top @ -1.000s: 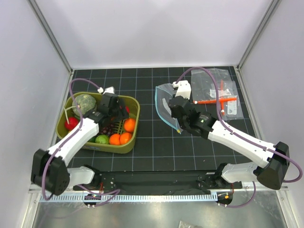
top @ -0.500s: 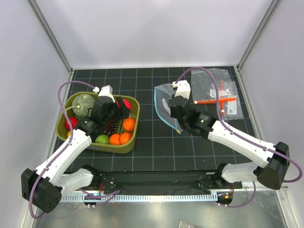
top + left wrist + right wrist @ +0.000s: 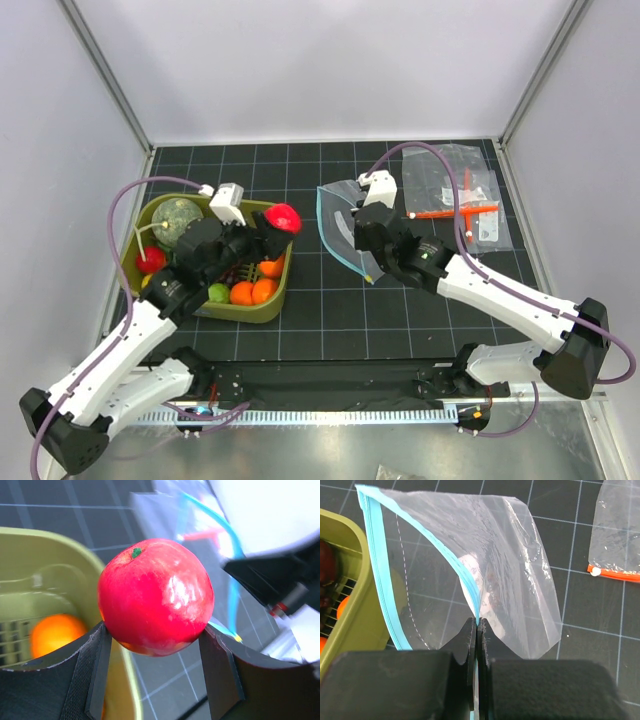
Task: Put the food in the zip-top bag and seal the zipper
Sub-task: Place the fake fruit in the zipper food storage bag.
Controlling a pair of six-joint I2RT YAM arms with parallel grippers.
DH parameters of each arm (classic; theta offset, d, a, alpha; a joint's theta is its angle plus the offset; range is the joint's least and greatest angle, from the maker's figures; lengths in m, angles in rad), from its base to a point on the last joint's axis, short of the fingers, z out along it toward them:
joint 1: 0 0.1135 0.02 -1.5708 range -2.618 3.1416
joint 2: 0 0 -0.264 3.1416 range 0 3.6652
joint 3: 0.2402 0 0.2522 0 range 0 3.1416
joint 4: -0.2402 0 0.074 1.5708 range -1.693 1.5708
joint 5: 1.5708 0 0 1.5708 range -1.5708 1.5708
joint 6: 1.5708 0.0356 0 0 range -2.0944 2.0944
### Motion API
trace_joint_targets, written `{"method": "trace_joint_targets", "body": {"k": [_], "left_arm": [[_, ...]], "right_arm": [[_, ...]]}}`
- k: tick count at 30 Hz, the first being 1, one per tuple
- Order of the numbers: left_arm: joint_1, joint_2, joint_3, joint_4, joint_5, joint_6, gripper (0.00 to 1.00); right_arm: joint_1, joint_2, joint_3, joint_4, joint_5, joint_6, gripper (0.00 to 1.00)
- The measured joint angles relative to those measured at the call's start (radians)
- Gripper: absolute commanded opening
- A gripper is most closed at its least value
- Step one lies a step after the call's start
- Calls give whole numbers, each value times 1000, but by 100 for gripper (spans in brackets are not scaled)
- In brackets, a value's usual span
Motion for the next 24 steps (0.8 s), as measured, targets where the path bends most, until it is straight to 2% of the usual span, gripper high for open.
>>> {"method": "trace_joint_targets", "body": {"k": [9,15,24], "left_arm": [[-145,156,16,63,139,40,36],[-161,166,16,105,188,55,37],[-161,222,58,87,124,58,40]], "right_arm": [[0,0,-10,49,-60,0,1],[0,0,-33,69,-163,0,1],[-1,-10,-56,109,-278,0,1]]}}
